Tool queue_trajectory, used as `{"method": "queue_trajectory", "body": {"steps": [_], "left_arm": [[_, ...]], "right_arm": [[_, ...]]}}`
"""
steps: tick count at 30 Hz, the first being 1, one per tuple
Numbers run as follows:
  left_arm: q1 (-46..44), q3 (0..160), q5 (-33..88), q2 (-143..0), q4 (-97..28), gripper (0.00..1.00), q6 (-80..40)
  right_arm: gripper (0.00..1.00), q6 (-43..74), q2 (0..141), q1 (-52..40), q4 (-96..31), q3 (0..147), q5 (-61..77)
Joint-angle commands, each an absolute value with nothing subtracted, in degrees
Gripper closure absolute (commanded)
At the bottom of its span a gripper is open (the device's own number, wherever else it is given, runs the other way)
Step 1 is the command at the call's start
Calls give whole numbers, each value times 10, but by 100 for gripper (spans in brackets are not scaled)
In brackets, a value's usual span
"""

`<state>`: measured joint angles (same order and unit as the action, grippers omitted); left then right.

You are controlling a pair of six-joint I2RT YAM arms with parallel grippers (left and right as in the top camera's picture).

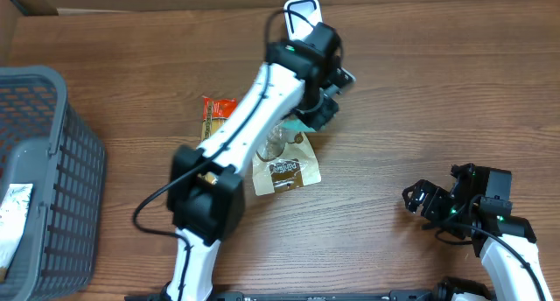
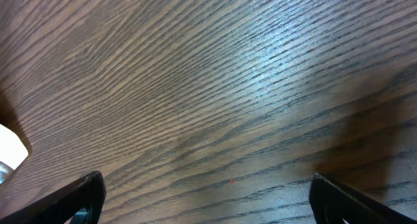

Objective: Scan the item barcode
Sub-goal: 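Carry the wipes pack out and set it right of the bread bag, then open the left gripper and move it back into the basket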

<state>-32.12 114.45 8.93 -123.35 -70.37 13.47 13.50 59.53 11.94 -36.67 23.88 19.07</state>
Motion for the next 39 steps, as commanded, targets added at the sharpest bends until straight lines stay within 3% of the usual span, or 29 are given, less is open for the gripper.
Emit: {"method": "queue_trajectory", "body": {"steps": [1, 4, 6, 12, 20, 29, 39], "left_arm": [[-348, 1145, 86, -1248, -688, 76, 120], [-354, 1149, 83, -1247, -675, 43, 119], [-353, 1166, 83, -1247, -680, 36, 113], [-295, 1347, 83, -1235, -803, 34, 58], [-116, 1569, 81, -1170, -969, 35, -4], [137, 1566, 79, -1061, -968, 31, -4], [406, 1420, 75, -1038, -968, 33, -8]], "right_arm": [[0, 137, 595, 117, -363, 238, 189], [0, 137, 595, 117, -363, 238, 189], [0, 137, 595, 117, -363, 238, 189], [0, 137, 595, 117, -363, 238, 189], [0, 137, 595, 117, -363, 238, 189], [0, 137, 595, 117, -363, 238, 189], [0, 137, 595, 117, -363, 238, 189]]}}
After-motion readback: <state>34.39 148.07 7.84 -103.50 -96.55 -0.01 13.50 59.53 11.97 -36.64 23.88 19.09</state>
